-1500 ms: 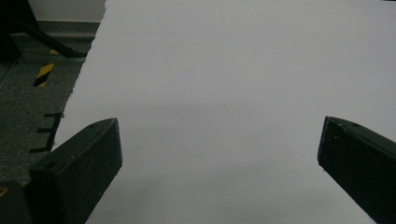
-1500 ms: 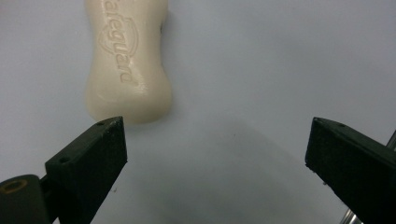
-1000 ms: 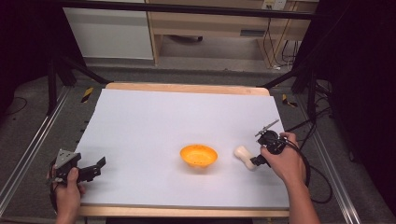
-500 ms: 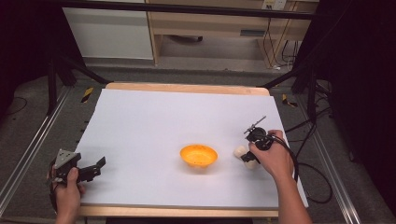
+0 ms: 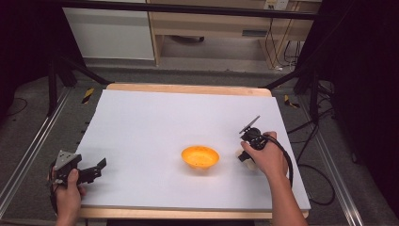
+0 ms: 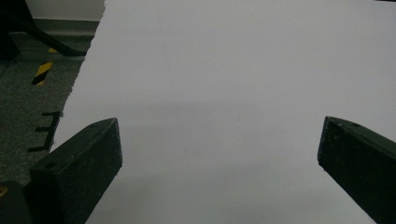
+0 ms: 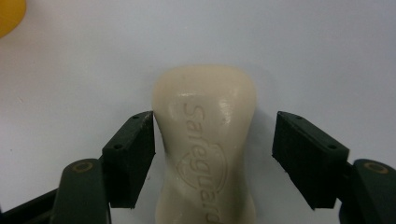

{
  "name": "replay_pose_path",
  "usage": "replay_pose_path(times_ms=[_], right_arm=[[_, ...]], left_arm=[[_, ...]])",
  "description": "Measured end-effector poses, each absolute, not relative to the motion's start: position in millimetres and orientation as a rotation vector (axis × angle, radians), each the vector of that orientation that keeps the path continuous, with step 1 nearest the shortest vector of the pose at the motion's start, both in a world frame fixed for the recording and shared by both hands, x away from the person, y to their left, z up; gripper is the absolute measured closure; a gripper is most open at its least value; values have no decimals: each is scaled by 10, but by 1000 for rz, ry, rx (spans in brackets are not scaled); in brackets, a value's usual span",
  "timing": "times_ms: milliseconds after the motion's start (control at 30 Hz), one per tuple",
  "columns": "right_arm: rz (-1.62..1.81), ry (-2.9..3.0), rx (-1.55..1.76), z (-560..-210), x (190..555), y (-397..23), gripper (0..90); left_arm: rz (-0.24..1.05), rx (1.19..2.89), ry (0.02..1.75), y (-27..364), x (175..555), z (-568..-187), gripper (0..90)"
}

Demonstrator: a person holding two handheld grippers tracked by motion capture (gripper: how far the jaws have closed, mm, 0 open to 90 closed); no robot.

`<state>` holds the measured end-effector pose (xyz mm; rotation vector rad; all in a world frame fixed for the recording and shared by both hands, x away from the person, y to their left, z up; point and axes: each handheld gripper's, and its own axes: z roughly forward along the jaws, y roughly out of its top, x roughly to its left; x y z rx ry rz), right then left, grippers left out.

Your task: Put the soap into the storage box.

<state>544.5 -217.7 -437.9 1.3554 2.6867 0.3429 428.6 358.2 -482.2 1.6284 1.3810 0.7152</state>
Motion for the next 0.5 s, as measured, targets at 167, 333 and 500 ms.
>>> replay_pose_path(times_ms=[167, 333, 500], right_arm=[[344, 2729, 1361, -4423, 5459, -2157, 418], [328, 2753, 1375, -4471, 5471, -2178, 445], [334, 2731, 1340, -4489, 5426, -2174, 452]], left_arm=[[715, 1631, 1381, 3582, 4288, -4822, 0], [717, 1631, 1381, 3584, 4288, -4822, 0], [716, 1631, 1382, 3584, 4289, -4822, 0]])
